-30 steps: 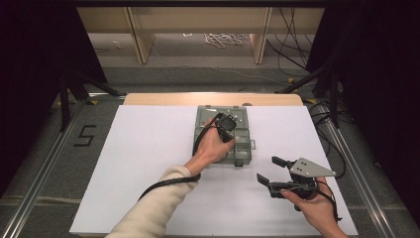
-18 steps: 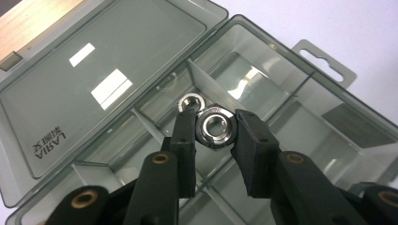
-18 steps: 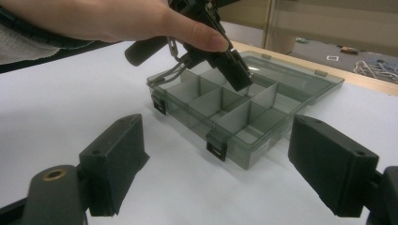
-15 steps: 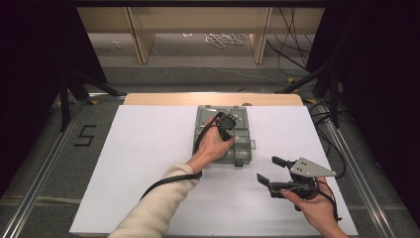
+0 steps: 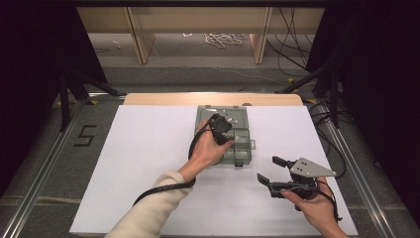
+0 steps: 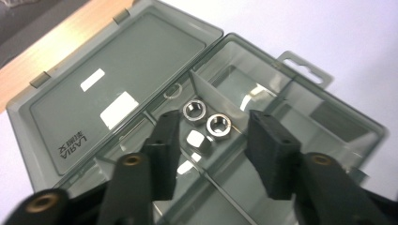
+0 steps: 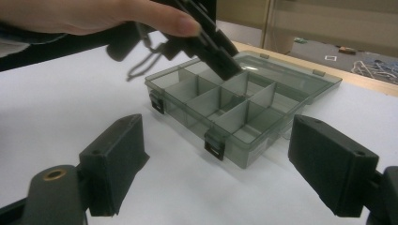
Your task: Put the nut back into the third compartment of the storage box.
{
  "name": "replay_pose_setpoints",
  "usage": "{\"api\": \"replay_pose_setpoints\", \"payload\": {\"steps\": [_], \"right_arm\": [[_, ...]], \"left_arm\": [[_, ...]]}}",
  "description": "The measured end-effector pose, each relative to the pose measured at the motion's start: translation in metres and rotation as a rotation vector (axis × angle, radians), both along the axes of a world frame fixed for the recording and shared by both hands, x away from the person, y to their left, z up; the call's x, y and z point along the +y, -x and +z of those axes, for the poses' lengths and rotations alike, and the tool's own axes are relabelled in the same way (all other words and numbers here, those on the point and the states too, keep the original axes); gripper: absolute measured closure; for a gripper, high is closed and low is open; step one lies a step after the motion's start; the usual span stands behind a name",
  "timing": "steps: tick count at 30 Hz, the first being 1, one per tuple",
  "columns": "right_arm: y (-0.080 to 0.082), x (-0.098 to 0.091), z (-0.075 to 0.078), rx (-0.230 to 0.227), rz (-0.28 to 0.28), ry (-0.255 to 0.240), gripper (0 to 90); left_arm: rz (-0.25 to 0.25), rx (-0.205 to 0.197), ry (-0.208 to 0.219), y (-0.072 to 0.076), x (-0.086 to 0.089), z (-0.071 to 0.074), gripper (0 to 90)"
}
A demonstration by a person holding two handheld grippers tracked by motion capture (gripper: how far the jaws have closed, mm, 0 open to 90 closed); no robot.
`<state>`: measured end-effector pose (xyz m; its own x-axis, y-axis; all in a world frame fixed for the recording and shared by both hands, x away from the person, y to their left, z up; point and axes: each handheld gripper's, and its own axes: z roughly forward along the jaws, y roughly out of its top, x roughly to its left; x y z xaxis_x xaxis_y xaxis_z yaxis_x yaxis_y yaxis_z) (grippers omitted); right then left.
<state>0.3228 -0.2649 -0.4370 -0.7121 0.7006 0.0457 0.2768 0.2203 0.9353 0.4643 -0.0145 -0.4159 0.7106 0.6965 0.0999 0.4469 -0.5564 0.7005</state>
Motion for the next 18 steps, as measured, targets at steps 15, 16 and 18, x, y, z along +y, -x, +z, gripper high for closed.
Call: {"api": "replay_pose_setpoints", "payload": {"steps": [15, 16, 18], "right_arm": [[-0.003, -0.002, 0.0, -0.029, -0.012, 0.018, 19.7], [-0.002, -0.002, 0.001, -0.027, -0.011, 0.021, 19.7], [-0.003, -0.002, 0.0, -0.029, -0.013, 0.019, 19.7]], "left_arm": [[0.018, -0.045, 0.175, 0.059, 0.063, 0.003, 30.3], [0.018, -0.045, 0.175, 0.061, 0.065, 0.003, 30.3], [0.013, -0.039, 0.179, 0.069, 0.073, 0.0, 30.9]]}}
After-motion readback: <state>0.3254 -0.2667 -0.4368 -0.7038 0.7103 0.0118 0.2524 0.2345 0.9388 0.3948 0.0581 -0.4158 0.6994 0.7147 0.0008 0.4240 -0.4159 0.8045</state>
